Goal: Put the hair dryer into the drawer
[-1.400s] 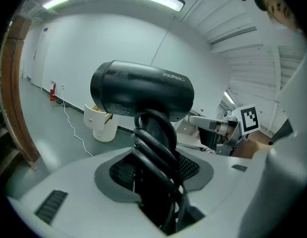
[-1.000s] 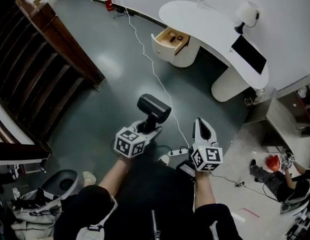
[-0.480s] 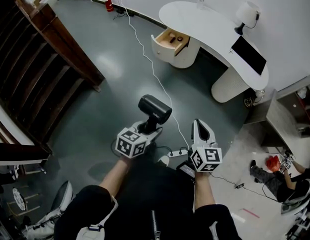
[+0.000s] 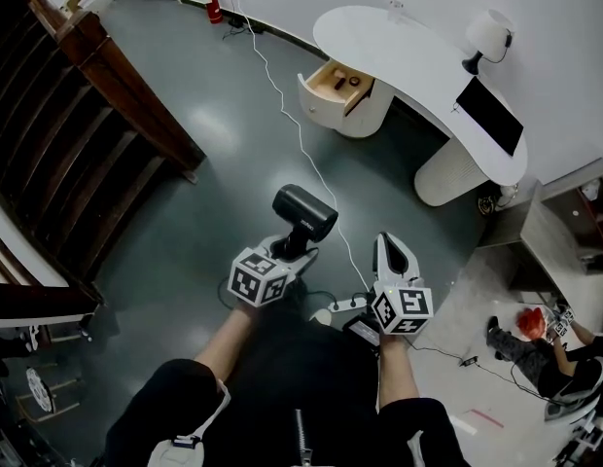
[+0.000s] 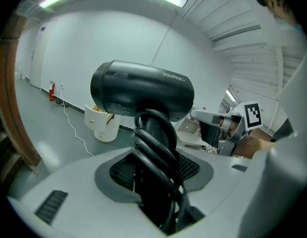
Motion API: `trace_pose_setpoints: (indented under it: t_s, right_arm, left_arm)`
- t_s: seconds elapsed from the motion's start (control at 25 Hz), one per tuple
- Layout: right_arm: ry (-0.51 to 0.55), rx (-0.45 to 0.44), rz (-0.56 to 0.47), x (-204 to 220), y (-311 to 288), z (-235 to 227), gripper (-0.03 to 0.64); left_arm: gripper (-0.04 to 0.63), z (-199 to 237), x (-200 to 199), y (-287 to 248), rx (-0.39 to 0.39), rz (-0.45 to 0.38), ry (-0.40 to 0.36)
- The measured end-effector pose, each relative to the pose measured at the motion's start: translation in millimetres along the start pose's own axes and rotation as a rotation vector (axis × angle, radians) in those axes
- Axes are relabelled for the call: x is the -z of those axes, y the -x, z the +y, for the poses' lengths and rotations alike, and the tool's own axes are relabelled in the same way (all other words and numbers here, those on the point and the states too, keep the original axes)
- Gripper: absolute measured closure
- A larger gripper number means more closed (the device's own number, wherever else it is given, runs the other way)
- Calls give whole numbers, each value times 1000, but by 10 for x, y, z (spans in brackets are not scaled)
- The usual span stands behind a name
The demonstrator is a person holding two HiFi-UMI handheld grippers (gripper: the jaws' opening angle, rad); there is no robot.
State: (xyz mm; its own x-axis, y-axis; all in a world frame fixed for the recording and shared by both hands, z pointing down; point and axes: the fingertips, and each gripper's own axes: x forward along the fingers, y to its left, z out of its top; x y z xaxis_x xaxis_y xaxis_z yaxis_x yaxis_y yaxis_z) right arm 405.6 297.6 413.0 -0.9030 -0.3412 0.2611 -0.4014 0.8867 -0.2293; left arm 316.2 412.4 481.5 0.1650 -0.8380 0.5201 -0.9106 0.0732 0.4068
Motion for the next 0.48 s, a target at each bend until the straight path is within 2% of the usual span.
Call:
trace_pose_setpoints:
  t_s: [0.48]
  right_arm:
    - [1,-14,6,-332,-852,74,613]
  left_arm:
    - [396,683,-533,-122,-1,17,-12]
